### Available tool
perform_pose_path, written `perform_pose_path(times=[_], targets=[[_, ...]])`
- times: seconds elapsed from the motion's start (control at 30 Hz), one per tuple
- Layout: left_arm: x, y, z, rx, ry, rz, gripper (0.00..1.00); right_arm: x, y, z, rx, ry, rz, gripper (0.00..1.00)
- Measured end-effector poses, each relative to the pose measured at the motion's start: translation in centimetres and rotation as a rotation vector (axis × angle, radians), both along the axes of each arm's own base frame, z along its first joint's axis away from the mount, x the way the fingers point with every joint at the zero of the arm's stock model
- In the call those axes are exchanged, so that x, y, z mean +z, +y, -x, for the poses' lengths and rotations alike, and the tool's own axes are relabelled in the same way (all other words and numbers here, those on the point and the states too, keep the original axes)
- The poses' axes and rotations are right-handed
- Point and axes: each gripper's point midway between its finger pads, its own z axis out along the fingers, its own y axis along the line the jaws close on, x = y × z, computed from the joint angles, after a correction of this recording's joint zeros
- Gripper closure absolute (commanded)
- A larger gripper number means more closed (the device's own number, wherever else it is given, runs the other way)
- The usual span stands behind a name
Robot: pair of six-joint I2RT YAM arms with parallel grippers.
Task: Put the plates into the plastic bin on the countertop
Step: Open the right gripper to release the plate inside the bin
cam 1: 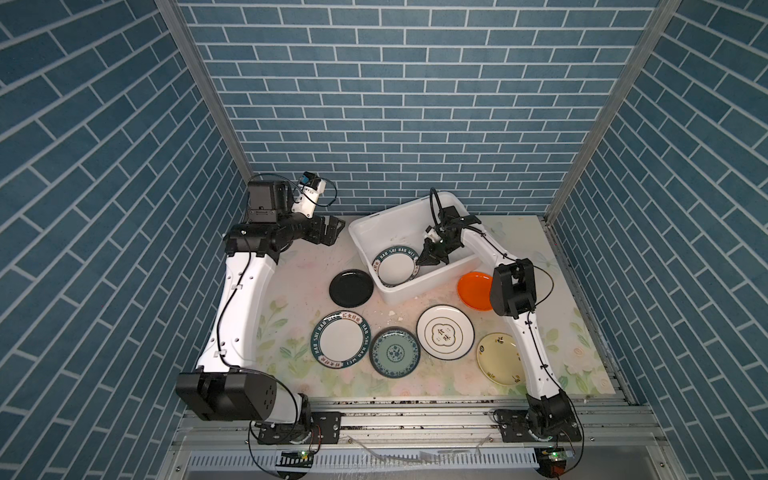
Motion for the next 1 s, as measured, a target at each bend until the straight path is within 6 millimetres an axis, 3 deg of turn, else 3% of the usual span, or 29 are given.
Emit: perform_pose_path(times=[0.83,1.0], targets=[[-1.6,0.0,-0.3,0.007,0.042,0.012,0.00,-2.2,0.0,-0.3,0.000,0.028,0.010,0.80],[-1.6,-0.1,-0.3,0.008,0.042,0.014,0.00,-2.4,-0.2,-0.2,0.001,0.025,0.021,0.70]])
